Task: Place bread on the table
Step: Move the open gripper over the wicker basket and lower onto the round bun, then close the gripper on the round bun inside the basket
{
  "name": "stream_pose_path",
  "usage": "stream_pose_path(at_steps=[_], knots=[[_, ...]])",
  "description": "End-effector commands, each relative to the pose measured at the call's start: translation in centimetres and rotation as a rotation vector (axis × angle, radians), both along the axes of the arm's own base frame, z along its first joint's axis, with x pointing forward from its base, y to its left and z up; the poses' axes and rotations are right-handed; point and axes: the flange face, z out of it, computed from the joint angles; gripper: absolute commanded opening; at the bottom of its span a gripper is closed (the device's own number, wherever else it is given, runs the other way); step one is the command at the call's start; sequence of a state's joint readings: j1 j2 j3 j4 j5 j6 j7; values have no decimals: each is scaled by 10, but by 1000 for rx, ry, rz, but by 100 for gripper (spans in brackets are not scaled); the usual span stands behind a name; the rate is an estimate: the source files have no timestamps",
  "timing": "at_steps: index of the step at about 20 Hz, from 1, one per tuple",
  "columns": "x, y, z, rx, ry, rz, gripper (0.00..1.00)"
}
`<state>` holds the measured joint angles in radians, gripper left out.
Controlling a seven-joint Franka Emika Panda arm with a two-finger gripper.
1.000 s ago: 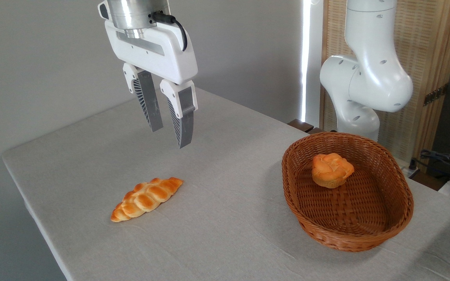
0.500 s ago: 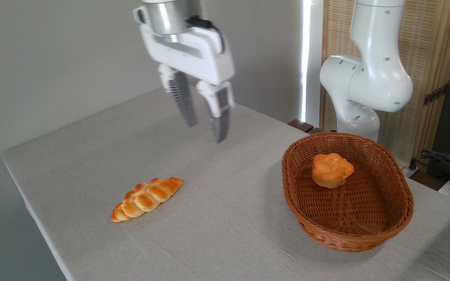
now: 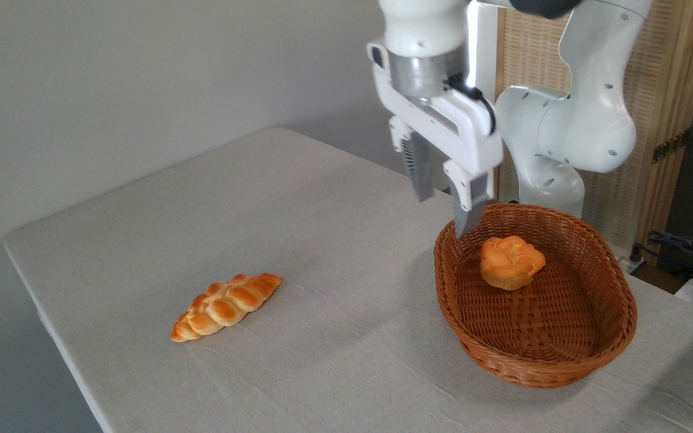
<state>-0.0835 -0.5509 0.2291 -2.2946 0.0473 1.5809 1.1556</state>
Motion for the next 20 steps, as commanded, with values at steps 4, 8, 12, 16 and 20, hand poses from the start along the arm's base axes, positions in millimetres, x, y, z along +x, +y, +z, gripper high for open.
stream_pose_path(at_steps=[4,8,12,16,20], knots=[[-35,17,-36,-52,34,-290,100],[-43,12,-63,-69,92,-312,100],[-48,24,-74,33,141,-345,100],[-54,23,-96,19,165,-349,100],[-60,29,-117,-14,169,-332,100]])
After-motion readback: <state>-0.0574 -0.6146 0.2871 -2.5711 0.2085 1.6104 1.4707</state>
